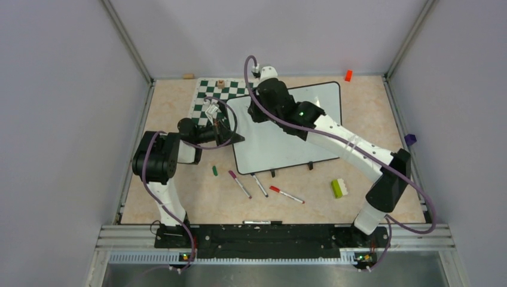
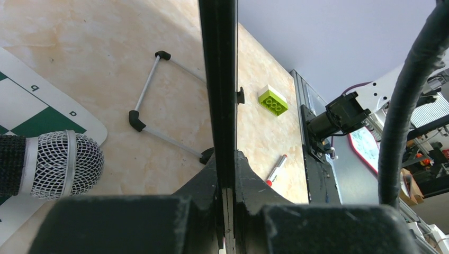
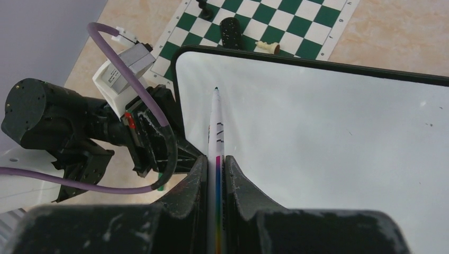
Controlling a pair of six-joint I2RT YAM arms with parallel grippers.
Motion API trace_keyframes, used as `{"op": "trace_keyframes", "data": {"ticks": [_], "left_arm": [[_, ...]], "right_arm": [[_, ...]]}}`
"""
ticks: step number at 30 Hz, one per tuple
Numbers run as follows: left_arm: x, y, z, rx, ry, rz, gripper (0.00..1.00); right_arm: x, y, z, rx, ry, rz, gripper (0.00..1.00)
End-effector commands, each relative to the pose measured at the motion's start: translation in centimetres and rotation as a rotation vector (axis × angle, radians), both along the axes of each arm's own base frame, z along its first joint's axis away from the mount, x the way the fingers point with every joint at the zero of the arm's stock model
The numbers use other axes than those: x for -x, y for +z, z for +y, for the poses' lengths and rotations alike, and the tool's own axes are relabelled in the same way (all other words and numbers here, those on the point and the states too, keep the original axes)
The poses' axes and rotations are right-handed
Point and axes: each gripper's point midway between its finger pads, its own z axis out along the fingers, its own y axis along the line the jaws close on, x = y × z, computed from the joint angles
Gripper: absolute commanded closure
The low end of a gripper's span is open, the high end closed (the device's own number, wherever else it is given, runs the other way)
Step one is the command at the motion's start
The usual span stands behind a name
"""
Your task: Write a sentence on the whiteboard
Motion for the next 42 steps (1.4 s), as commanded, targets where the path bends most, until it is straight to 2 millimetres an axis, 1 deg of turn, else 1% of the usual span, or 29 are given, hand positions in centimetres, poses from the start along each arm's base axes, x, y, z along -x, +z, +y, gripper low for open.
{"op": "trace_keyframes", "data": {"ticks": [1,4,8,20,25,35,42], "left_arm": [[-1.3,2.1,-0.1,0.004,0.027,-0.177,1.0],[-1.1,2.3,-0.2,0.012,0.017,-0.18,1.0],[-0.9,2.5,-0.2,0.022,0.009,-0.186,1.0],[-1.0,2.4,-0.2,0.026,0.004,-0.181,1.0],[-1.0,2.5,-0.1,0.027,0.004,-0.182,1.0],[-1.0,2.4,0.0,0.03,0.008,-0.182,1.0],[-1.0,2.5,0.0,0.031,0.01,-0.183,1.0]], "right_arm": [[-0.1,2.1,2.4,-0.045,0.054,-0.035,1.0],[-0.5,1.6,3.0,-0.038,0.049,-0.026,1.0],[-0.9,1.4,3.3,-0.038,0.03,-0.022,1.0],[-0.7,0.7,4.9,-0.03,0.071,-0.004,1.0],[-1.0,0.2,5.0,-0.017,0.062,0.003,1.0],[-1.7,-0.8,4.4,0.019,0.017,0.006,1.0],[-1.2,-1.7,4.0,0.035,0.019,0.028,1.0]]}}
